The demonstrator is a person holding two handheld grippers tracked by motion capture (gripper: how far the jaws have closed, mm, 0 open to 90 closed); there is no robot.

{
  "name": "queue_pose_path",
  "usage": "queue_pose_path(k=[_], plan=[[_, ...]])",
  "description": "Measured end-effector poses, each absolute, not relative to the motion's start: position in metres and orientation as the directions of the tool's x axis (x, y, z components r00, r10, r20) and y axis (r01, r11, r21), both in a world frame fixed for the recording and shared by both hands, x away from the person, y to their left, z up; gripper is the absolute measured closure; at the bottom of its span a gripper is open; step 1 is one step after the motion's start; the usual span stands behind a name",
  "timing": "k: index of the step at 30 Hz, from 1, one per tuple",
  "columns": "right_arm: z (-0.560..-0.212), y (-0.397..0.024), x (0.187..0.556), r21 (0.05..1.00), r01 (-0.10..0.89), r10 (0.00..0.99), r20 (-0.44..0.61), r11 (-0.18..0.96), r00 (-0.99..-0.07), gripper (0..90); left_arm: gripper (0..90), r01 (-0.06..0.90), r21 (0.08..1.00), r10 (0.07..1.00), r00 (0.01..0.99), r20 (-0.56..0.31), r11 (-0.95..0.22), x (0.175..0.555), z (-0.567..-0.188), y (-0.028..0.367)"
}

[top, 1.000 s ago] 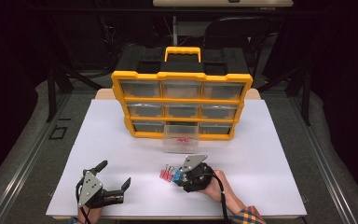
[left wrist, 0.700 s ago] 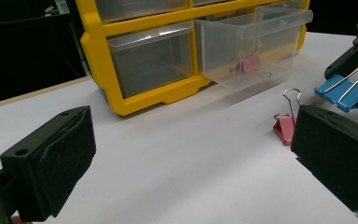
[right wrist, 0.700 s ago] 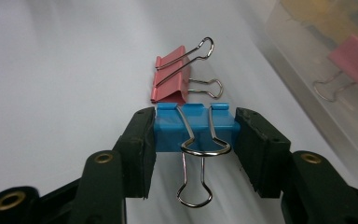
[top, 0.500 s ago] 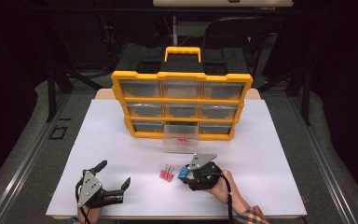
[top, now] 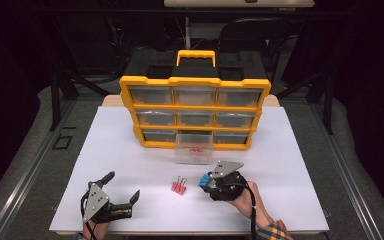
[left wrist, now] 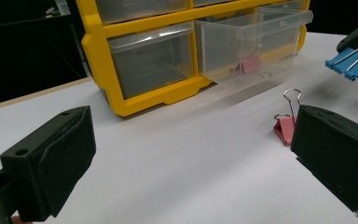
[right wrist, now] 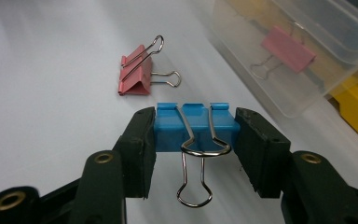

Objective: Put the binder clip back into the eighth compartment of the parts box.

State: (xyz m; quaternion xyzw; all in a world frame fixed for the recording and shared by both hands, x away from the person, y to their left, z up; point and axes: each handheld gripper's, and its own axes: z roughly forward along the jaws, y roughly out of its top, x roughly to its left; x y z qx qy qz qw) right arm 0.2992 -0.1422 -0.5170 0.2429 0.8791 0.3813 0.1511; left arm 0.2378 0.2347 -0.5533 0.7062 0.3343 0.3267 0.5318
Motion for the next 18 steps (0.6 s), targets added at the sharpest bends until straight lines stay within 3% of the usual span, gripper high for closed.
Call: queue_pose_path(k=[18], plan=[[-0.503,-0.166,0.304,0.762,0.344,0.614,-0.089,0.549,-0.784,49.5,0.0,0.125,0.971,0.821,0.562,0.102,-0.206,0.238,-0.553,0.235]])
